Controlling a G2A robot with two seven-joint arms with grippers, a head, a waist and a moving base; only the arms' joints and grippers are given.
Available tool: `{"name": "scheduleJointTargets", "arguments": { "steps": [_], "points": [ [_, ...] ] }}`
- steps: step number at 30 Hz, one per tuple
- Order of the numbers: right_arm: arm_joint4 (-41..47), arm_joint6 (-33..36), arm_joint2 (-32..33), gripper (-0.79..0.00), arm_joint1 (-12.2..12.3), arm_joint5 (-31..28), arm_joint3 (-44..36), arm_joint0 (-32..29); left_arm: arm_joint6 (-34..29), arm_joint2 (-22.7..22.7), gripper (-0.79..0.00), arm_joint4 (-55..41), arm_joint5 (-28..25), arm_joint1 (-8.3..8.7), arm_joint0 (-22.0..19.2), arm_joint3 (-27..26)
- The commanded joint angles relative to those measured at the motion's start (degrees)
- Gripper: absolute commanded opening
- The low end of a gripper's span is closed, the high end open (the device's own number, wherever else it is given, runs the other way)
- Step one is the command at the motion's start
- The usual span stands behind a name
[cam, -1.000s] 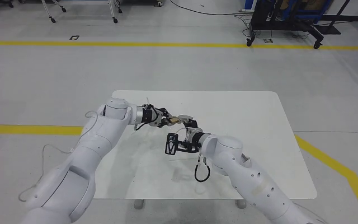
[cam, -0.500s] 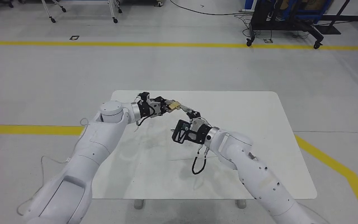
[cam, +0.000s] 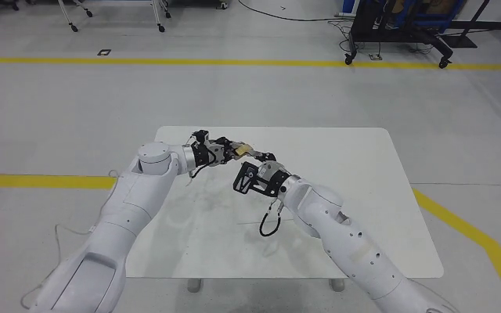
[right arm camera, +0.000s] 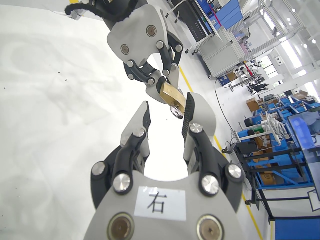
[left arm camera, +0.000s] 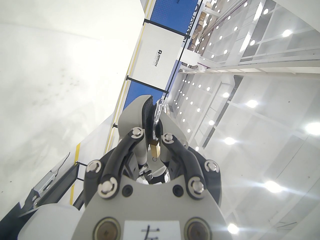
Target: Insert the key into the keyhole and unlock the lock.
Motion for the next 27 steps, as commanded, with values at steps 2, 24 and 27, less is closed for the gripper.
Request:
{"name": "scheduleJointTargets", "arguments": {
  "steps": [2,24,27],
  "points": [
    [-0.08,-0.04,0.46,-0.477,0.05,0.01,-0.45,-0.55,0.02,-0.26,-0.785,0.37,0.47,0.06,0.13,-0.3],
    [-0.9,2.31,0.18,-0.785,-0.77,1.94,-0.06,-0.91,-1.45,-0.59,-0.785,4.03,0.94,0.13,0.34,-1.31],
    [-0.27,2.49,0.3,-0.785,-0.91,2.14,-0.04,-0.96,-1.32,-0.67,-0.785,4.51,0.36,0.13,0.45,-1.53]
  ]
}}
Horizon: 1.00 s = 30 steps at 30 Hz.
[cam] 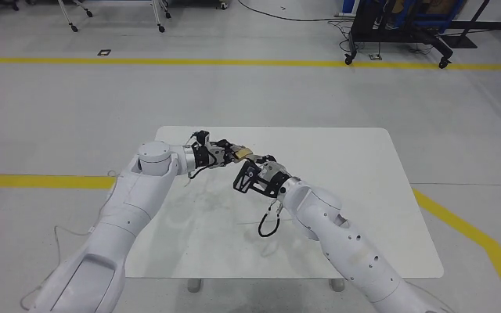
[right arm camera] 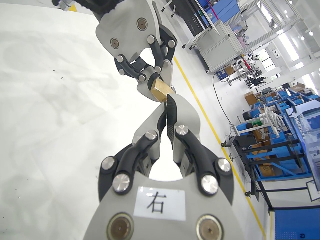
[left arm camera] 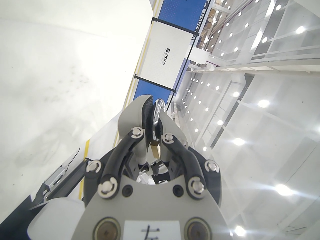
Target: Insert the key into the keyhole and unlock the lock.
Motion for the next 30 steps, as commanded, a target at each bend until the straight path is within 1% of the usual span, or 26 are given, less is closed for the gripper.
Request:
{"name": "scheduleJointTargets", "arguments": {
  "steps": [1,4,7,10,15,19,24,30],
  "points": [
    [0.77,0.11,0.21,-0.785,-0.09,0.19,0.09,-0.03,0.42,-0.06,-0.785,0.56,-0.69,0.01,0.06,-0.19],
    [3.41,0.17,0.84,-0.785,-0.26,-0.08,0.4,0.02,2.06,-0.05,-0.785,2.5,-2.89,0.08,0.3,-1.15],
    [7.84,-0.81,2.25,-0.785,-0.38,-0.6,1.06,0.09,3.69,-0.21,-0.785,4.7,-7.06,0.25,1.34,-3.41],
    [11.8,-2.47,4.07,-0.785,-0.33,-1.52,1.38,-0.03,5.27,-0.75,-0.785,6.65,-9.93,0.55,2.56,-5.45],
    [16.22,-4.86,6.7,-0.785,-0.05,-3.09,1.17,-1.13,6.93,-2.08,-0.785,8.09,-12.51,0.99,4.28,-8.01],
    [20.29,-6.94,8.5,-0.785,0.16,-5.76,1.64,-1.54,8.42,-3.16,-0.785,9.34,-15.31,1.32,5.75,-10.16],
    [23.94,-8.39,9.83,-0.785,0.37,-9.14,2.67,-1.34,8.81,-4.15,-0.785,10.52,-16.29,1.64,6.9,-11.9],
    [28.82,-9.31,11.01,-0.785,0.46,-11.72,4.34,-0.92,9.01,-4.84,-0.785,11.97,-18.03,1.87,7.97,-13.48]
  ]
}}
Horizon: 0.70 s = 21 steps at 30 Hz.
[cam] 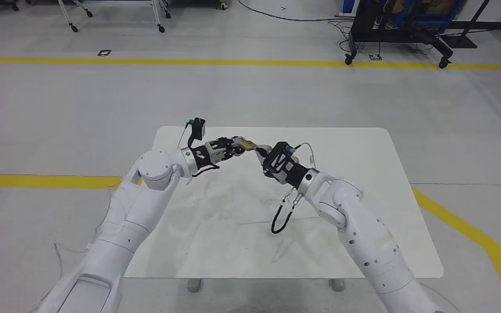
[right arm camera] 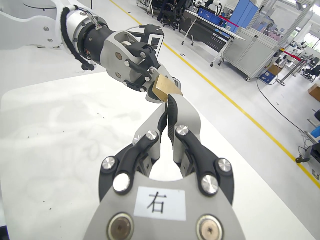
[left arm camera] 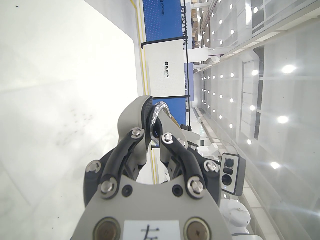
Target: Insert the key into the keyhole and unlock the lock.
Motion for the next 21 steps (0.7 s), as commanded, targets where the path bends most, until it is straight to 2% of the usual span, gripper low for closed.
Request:
{"name": "scheduleJointTargets", "arguments": {
  "steps": [1,9,10,12,15,21],
  "points": [
    [2.55,-0.26,0.45,-0.785,0.01,-1.15,0.9,0.33,0.12,-0.26,-0.785,0.49,-0.68,0.06,0.27,-0.4],
    [6.23,0.34,0.99,-0.782,0.02,-2.2,2.92,1.63,-0.23,-0.78,-0.785,1.68,-1.97,0.19,1.08,-1.48],
    [6.16,0.36,0.92,-0.653,0.03,-2.26,2.85,1.71,-0.25,-0.83,-0.785,1.71,-1.94,0.19,1.12,-1.53],
    [5.45,0.32,0.76,-0.505,0.09,-2.41,2.69,1.85,-0.43,-0.88,-0.785,1.73,-1.79,0.18,1.17,-1.55],
    [4.22,0.26,0.5,-0.459,0.12,-1.42,2.29,1.74,-0.46,-0.95,-0.785,1.53,-1.38,0.11,1.16,-1.48],
    [1.18,-0.31,-0.11,-0.434,0.23,0.15,0.94,1.09,-1.03,-1.3,-0.785,0.36,-1.28,-0.02,1.15,-1.17]
  ]
}}
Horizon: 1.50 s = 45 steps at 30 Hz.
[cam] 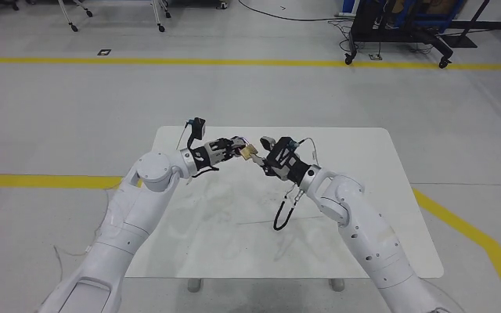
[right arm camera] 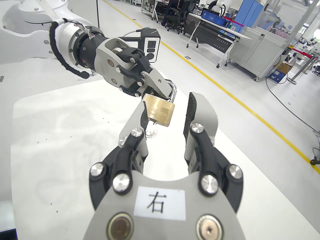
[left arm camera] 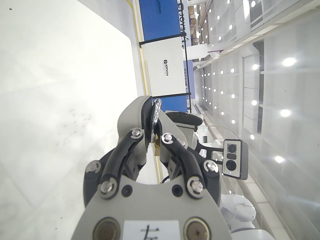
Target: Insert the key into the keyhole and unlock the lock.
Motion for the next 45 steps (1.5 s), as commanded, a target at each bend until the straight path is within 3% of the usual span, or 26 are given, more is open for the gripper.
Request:
{"name": "scheduleJointTargets", "arguments": {
  "steps": [1,7,8,10,11,13,21,27,34,40,41,42,43,44,45],
  "points": [
    [-0.84,-0.03,-0.18,-0.431,0.02,0.85,-0.55,-0.38,-0.39,-0.13,-0.785,-0.59,-0.06,-0.05,0.0,0.15],
    [-1.87,-1.17,0.57,-0.403,0.33,1.15,-2.12,-1.68,-0.77,-0.12,-0.785,-0.66,0.03,-0.18,-0.17,0.51],
    [-2.44,-1.71,1.1,-0.348,0.48,1.17,-2.8,-2.19,-0.81,0.12,-0.785,-0.31,0.25,-0.22,-0.24,0.55],
    [-4.04,-3.06,2.81,-0.018,0.92,1.31,-4.52,-3.88,-0.58,0.92,-0.785,0.96,0.73,-0.37,-0.47,0.54],
    [-4.68,-3.96,4.03,0.0,1.19,1.53,-5.65,-5.1,-0.43,1.48,-0.785,1.8,1.03,-0.47,-0.62,0.54],
    [-4.47,-6.32,7.07,0.0,1.79,0.89,-7.92,-8.17,-0.22,2.85,-0.785,3.34,1.87,-0.77,-1.06,0.74],
    [-4.47,-6.32,7.07,0.0,1.79,0.89,-7.92,-8.17,0.4,10.56,-0.785,9.19,7.3,-3.22,-6.32,4.0],
    [-4.47,-6.32,7.07,0.0,1.79,0.89,-7.92,-8.17,-0.39,17.28,-0.785,13.1,12.23,-6.09,-11.72,9.19],
    [-4.47,-6.32,7.07,0.0,1.79,0.89,-7.92,-8.17,-2.59,25.39,-0.785,19.89,22.41,-9.82,-17.17,15.79],
    [-4.47,-6.32,7.07,0.0,1.79,0.89,-7.92,-8.17,-3.09,29.14,-0.785,22.29,25.65,-12.72,-19.66,20.22],
    [-4.47,-6.32,7.07,0.0,1.79,0.89,-7.92,-8.17,-3.05,29.35,-0.705,22.22,25.56,-13.1,-19.87,20.83],
    [-4.47,-6.32,7.07,0.0,1.79,0.89,-7.92,-8.17,-3.05,29.52,-0.511,22.16,25.46,-13.44,-20.05,21.42],
    [-4.47,-6.32,7.07,0.0,1.79,0.89,-7.92,-8.17,-3.16,29.72,-0.403,22.2,25.45,-13.76,-20.25,21.96],
    [-4.47,-6.32,7.07,0.0,1.79,0.89,-7.92,-8.17,-3.29,29.86,-0.206,22.18,25.37,-14.05,-20.42,22.43],
    [-4.47,-6.32,7.07,0.0,1.79,0.89,-7.92,-8.17,-3.39,29.99,-0.058,22.26,25.2,-14.32,-20.61,22.86]
  ]
}}
